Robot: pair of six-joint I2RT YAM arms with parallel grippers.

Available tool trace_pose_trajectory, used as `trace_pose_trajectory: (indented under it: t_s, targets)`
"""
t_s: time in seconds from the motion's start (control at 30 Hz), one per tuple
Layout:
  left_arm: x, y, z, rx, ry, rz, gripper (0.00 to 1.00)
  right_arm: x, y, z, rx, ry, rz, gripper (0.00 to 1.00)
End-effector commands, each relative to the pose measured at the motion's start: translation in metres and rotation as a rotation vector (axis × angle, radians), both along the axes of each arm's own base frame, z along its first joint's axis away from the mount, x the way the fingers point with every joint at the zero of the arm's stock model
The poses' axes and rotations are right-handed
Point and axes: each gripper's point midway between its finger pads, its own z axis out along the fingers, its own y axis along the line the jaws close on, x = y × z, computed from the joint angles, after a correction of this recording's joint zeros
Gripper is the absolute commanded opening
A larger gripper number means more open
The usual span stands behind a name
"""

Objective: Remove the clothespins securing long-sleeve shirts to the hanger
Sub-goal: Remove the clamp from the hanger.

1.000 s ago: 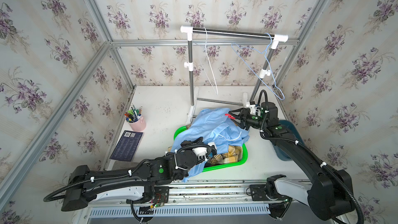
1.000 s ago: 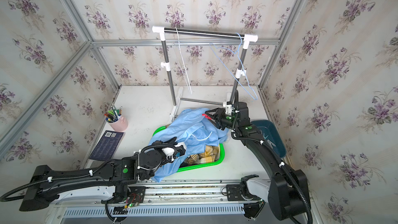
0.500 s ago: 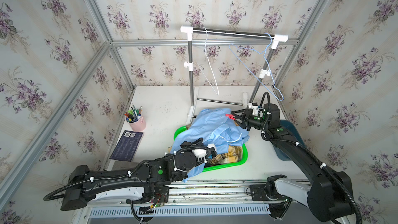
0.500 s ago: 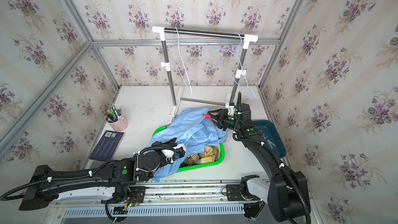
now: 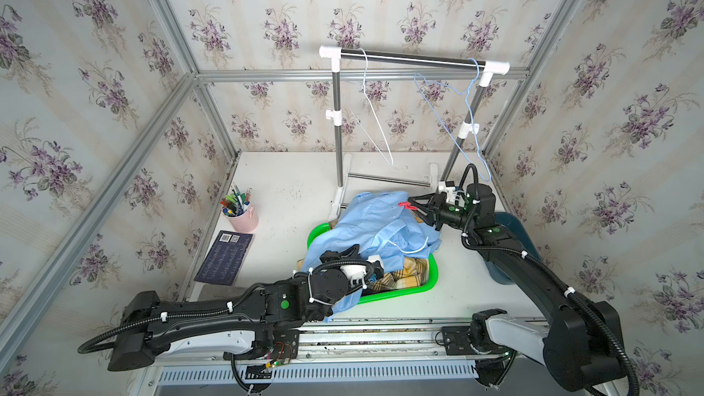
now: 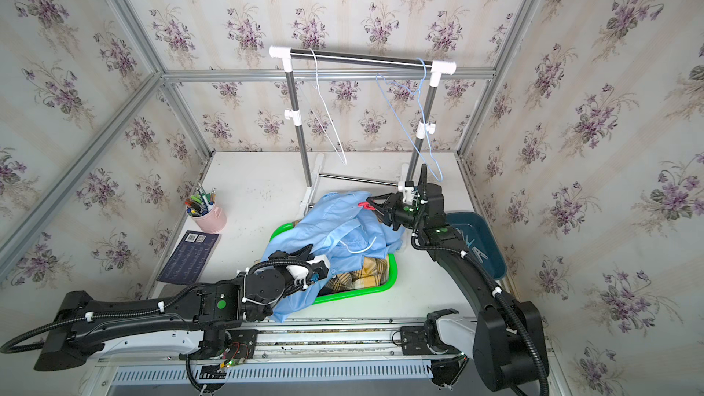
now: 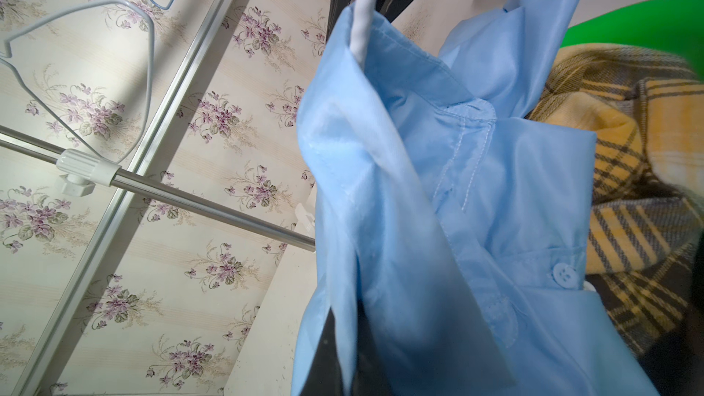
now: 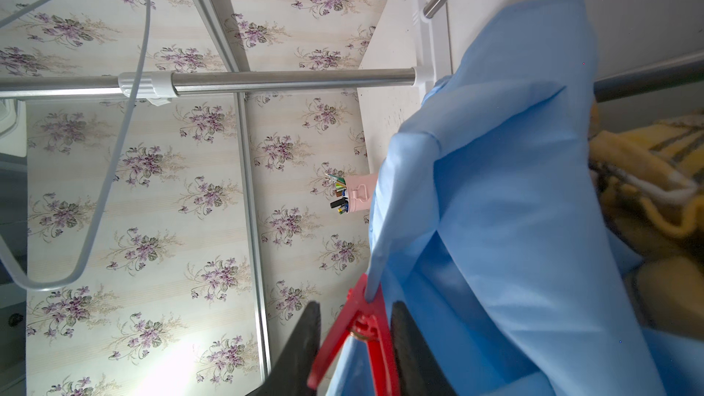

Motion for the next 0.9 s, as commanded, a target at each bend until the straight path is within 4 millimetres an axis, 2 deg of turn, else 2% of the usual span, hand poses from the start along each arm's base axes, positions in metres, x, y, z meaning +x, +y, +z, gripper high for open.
trace_pose_trajectory:
  t_s: [0.0,0.57,0.7,0.87]
  targets:
    - [0.002,-0.001,0.008,-0.039,-0.018,0.010,0.00,0.000,0.002,0.008,0.024,-0.020,0.005,0.27]
    - [0.006,-0.003,0.001,-0.022,-0.016,0.034,0.00,-0.012,-0.006,0.001,0.017,-0.015,-0.008,0.04]
    - [0.010,0.000,0.002,-0.034,-0.008,0.054,0.00,-0.011,-0.022,0.002,0.003,-0.021,-0.047,0.03]
    - [0.014,0.005,0.000,-0.043,0.011,0.078,0.00,-0.008,-0.057,0.006,-0.015,-0.032,-0.121,0.01]
